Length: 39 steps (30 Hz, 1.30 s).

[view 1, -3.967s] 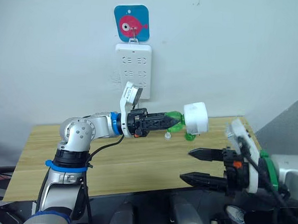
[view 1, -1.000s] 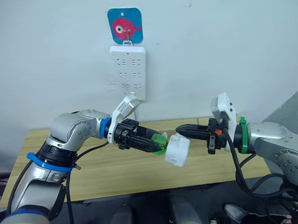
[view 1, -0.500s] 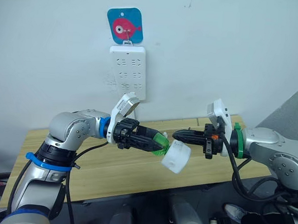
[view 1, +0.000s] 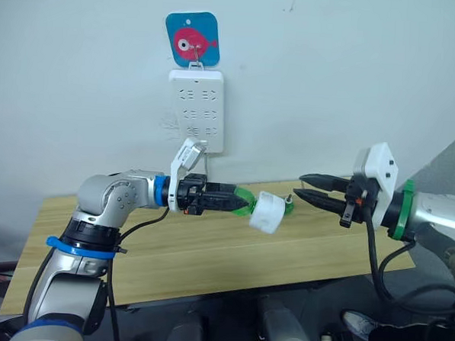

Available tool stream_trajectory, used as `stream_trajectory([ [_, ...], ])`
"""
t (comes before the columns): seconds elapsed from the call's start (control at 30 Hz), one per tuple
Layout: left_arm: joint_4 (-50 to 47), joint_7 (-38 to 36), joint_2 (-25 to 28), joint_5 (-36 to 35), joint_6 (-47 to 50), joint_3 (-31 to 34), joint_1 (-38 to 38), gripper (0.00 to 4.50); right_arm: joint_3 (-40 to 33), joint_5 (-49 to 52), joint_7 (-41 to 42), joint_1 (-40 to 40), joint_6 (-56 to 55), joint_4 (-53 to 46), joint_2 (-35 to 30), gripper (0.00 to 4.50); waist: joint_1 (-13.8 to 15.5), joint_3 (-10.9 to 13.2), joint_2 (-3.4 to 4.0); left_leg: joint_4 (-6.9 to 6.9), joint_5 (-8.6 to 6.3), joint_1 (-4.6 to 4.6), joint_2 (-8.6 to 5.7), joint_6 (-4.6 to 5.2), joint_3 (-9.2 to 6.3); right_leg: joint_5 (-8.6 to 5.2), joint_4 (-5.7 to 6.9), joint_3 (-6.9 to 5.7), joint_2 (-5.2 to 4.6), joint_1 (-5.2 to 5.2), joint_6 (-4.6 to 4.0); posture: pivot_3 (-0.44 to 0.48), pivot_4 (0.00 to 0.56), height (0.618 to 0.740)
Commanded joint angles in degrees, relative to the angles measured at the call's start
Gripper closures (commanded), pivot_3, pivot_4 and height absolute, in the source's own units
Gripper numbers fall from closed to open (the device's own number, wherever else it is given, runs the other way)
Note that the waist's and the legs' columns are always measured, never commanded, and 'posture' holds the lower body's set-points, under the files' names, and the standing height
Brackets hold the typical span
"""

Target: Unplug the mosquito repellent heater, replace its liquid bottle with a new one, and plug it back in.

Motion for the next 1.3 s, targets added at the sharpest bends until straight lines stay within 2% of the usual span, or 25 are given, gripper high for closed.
stream_trajectory([
  [0.03, 0.3, 2.1, -0.9, -2.3, 0.9, 3.7, -2.1, 2.18, 0.3, -9.8, 2.3, 4.3, -10.4, -5.4, -2.3, 1.81, 0.0, 0.0, 0.0, 0.0, 0.0, 0.0, 0.0, 0.0, 0.01, 0.0, 0.0, 0.0, 0.0, 0.0, 0.0, -0.22, 0.143, 0.74],
  [0.2, 0.4, 2.7, -1.3, -2.5, 1.6, 4.0, -2.7, 2.18, 3.8, -25.9, 2.6, 9.8, -25.8, -4.7, -3.4, 0.0, 0.0, 0.0, -0.02, 0.0, 0.0, 0.08, -0.03, -0.01, 0.07, 0.0, 0.0, 0.05, 0.03, 0.04, 0.01, -0.22, 0.143, 0.74],
  [0.3, 0.3, 2.4, -1.2, -2.8, 2.0, 3.8, -3.0, 2.18, 7.6, -39.5, -1.1, 8.3, -34.6, -1.3, -3.2, 0.0, -0.2, 0.0, -0.01, 0.0, 0.01, 0.09, -0.03, -0.03, 0.1, 0.0, 0.01, 0.09, 0.05, 0.04, 0.01, -0.226, 0.139, 0.74],
  [0.37, 0.2, 2.3, -1.2, -2.8, 2.2, 3.7, -3.0, 2.18, 9.9, -43.1, -1.6, 6.6, -36.8, -0.4, -1.9, 0.0, -0.3, 0.0, -0.01, 0.0, 0.02, 0.11, -0.03, -0.04, 0.13, 0.0, 0.03, 0.11, 0.07, 0.03, 0.0, -0.226, 0.137, 0.74],
  [0.6, -0.1, 2.2, -1.4, -2.9, 2.5, 3.5, -3.4, 2.18, 15.7, -47.8, 0.2, 4.4, -39.8, 0.5, 2.5, 0.0, -0.3, -0.1, 0.0, 0.0, 0.03, 0.09, -0.03, -0.06, 0.04, 0.01, 0.05, 0.08, -0.01, 0.03, -0.02, -0.226, 0.131, 0.74],
  [1.0, -1.4, 2.0, -1.4, -3.5, 3.4, 3.3, -3.2, 2.18, 18.5, -53.4, -0.9, -1.0, -41.5, 4.9, 9.5, 0.0, -0.4, -0.2, 0.02, 0.03, 0.03, 0.1, -0.03, -0.06, 0.01, 0.04, 0.08, 0.04, -0.05, 0.03, -0.05, -0.225, 0.125, 0.74],
  [1.1, -1.5, 1.8, -1.4, -3.5, 3.7, 3.2, -3.3, 2.18, 18.8, -53.6, -0.5, -1.5, -42.8, 5.8, 10.3, 0.63, -0.4, -0.2, 0.03, 0.04, 0.03, 0.09, -0.05, -0.06, 0.02, 0.04, 0.08, 0.04, -0.07, 0.03, -0.06, -0.225, 0.123, 0.74],
  [1.2, -1.8, 1.2, -1.1, -3.4, 3.9, 2.8, -3.2, 2.18, 19.1, -53.5, -0.2, -2.0, -44.5, 6.3, 10.7, 1.55, -0.4, -0.3, 0.05, 0.04, 0.02, 0.1, -0.05, -0.05, 0.02, 0.04, 0.09, 0.04, -0.08, 0.03, -0.06, -0.225, 0.123, 0.74],
  [1.3, -2.2, 0.6, -0.7, -3.0, 3.7, 2.2, -3.1, 2.18, 19.1, -53.2, 0.1, -2.4, -46.1, 6.5, 10.8, 1.55, -0.4, -0.4, 0.06, 0.04, 0.02, 0.1, -0.04, -0.05, 0.01, 0.04, 0.09, 0.03, -0.08, 0.03, -0.07, -0.227, 0.123, 0.74],
])
